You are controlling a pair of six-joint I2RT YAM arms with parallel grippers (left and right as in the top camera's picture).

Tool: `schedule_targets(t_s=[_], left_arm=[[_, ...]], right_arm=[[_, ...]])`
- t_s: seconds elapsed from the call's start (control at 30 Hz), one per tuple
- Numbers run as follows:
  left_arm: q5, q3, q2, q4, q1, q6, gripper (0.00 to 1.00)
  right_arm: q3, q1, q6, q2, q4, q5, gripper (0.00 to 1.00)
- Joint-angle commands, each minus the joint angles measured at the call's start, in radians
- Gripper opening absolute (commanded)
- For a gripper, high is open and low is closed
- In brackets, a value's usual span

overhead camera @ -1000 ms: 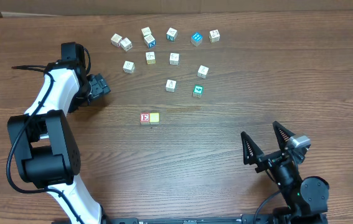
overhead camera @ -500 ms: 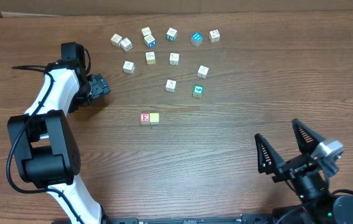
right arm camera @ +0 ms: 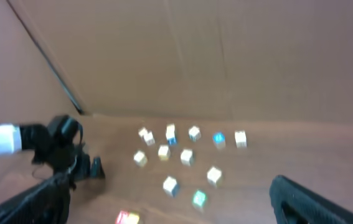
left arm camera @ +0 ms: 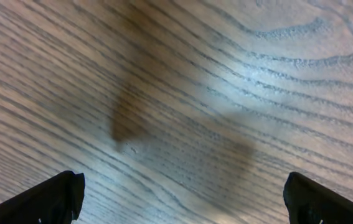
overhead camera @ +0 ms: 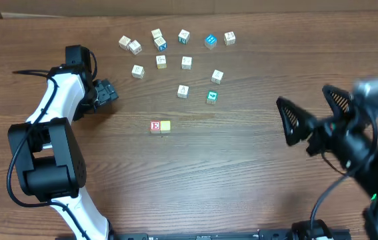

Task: Form a horizontal line
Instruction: 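Open the right gripper and reach it toward the green 4 block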

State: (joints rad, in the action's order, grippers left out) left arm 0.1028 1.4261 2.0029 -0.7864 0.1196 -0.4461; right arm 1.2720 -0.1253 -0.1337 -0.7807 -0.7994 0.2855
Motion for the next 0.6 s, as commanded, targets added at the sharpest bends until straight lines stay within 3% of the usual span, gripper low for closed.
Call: schedule_targets(t_s=[0.0, 0.27, 0.57], left_arm=[[0.012, -0.005, -0.011, -0.001, -0.005, -0.003, 1.00], [0.012, -0.005, -0.012, -0.001, -0.005, -0.003, 0.99], [0.012, -0.005, -0.011, -0.001, -0.005, -0.003, 1.00]], right_arm=[[0.303, -0.005, 0.036, -0.222, -0.140, 0.009, 1.00], [0.788, -0.005, 0.110, -0.654, -0.536, 0.007, 1.00], [0.835, -0.005, 0.105, -0.893, -0.621, 0.009, 1.00]])
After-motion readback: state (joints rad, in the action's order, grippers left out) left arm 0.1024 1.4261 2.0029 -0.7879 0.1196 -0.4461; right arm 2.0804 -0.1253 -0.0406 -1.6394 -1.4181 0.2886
